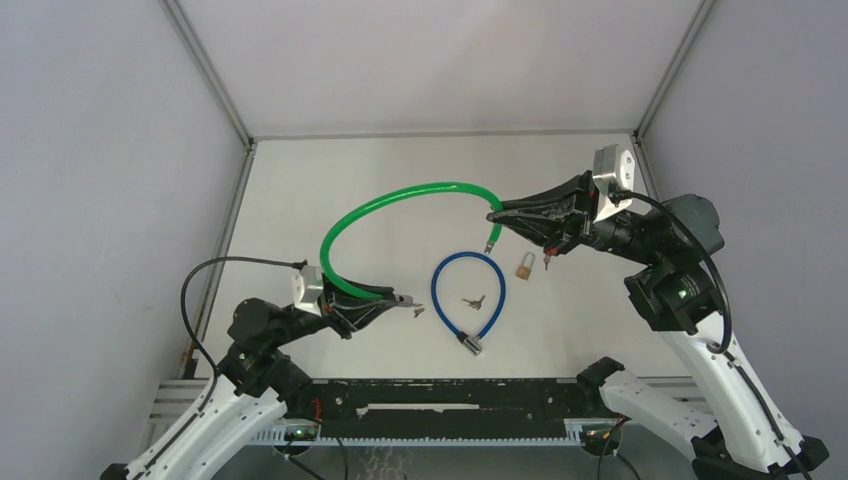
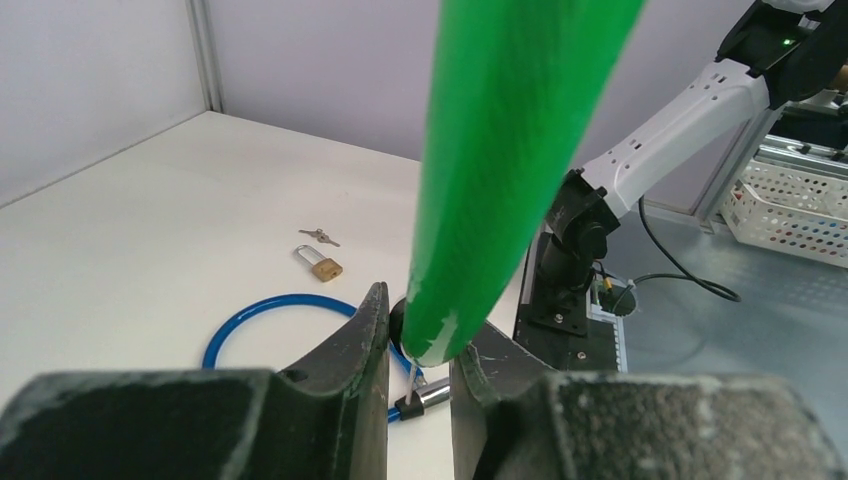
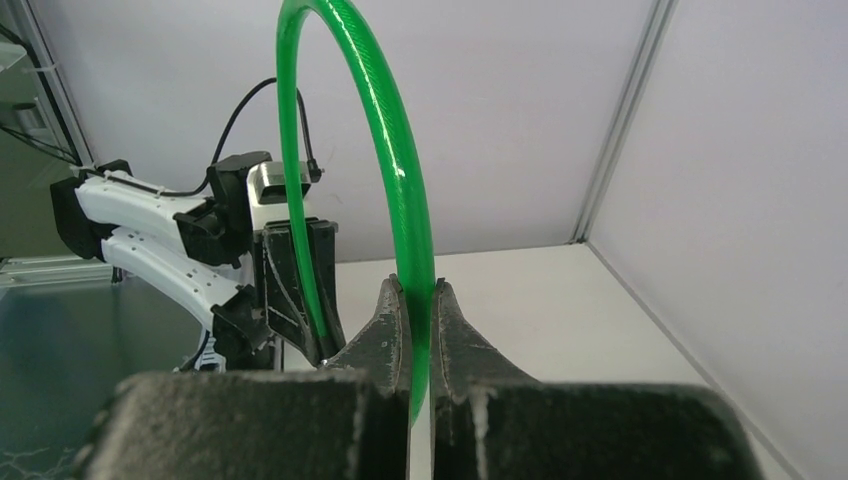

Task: Lock with the key
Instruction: Lock the lock.

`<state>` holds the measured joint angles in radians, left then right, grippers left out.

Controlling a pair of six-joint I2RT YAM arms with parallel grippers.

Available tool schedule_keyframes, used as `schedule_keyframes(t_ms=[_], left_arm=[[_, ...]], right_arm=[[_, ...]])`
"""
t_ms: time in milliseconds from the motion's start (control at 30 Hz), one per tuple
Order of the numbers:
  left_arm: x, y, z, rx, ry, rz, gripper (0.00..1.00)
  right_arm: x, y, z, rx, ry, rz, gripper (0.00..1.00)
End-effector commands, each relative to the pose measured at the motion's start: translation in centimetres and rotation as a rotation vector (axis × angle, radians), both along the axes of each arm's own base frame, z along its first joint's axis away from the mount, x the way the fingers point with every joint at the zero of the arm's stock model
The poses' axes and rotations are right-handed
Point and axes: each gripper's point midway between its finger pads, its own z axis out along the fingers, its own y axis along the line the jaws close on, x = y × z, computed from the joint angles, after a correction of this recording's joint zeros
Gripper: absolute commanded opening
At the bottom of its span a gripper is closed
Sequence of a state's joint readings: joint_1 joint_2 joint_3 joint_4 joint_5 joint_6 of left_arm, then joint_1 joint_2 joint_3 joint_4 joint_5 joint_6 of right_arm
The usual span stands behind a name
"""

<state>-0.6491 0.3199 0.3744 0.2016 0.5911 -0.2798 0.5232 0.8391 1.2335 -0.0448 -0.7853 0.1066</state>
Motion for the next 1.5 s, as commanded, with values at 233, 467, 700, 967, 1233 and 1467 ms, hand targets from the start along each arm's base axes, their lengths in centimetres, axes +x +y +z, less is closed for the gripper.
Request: schedule_keyframes(t_ms=[233, 467, 700, 967, 1233, 1467], left_arm=[[-2.5, 1.1, 12.0, -0.316, -0.096, -0.077, 0.0], [-3.3, 1.1, 14.3, -0.382, -0.053, -0.119, 0.0], [-3.4, 1.4, 14.5, -0.386, -0.081, -0.11, 0.0], [-3.3, 1.5, 14.5, -0.385, -0.093, -0.098, 0.0], [-3.3, 1.5, 14.5, -0.388, -0.094, -0.092, 0.0], [-3.0, 1.6, 14.5, -0.39, -0.096, -0.075, 0.0]], right_arm=[[-2.3, 1.4, 6.7, 0.501, 0.036, 0.004, 0.0], [-5.7, 6.7, 7.0, 0.539, -0.034, 0.12, 0.0], [-5.2, 8.4, 5.7, 0.472, 0.006, 0.12, 0.0], [-4.2, 9.6, 4.4, 0.397, 0.04, 0.079, 0.0], [-4.0, 10.5, 2.9, 0.342, 0.063, 0.077, 0.0], [-4.2, 11.4, 1.4, 0.282, 0.074, 0.088, 0.0]])
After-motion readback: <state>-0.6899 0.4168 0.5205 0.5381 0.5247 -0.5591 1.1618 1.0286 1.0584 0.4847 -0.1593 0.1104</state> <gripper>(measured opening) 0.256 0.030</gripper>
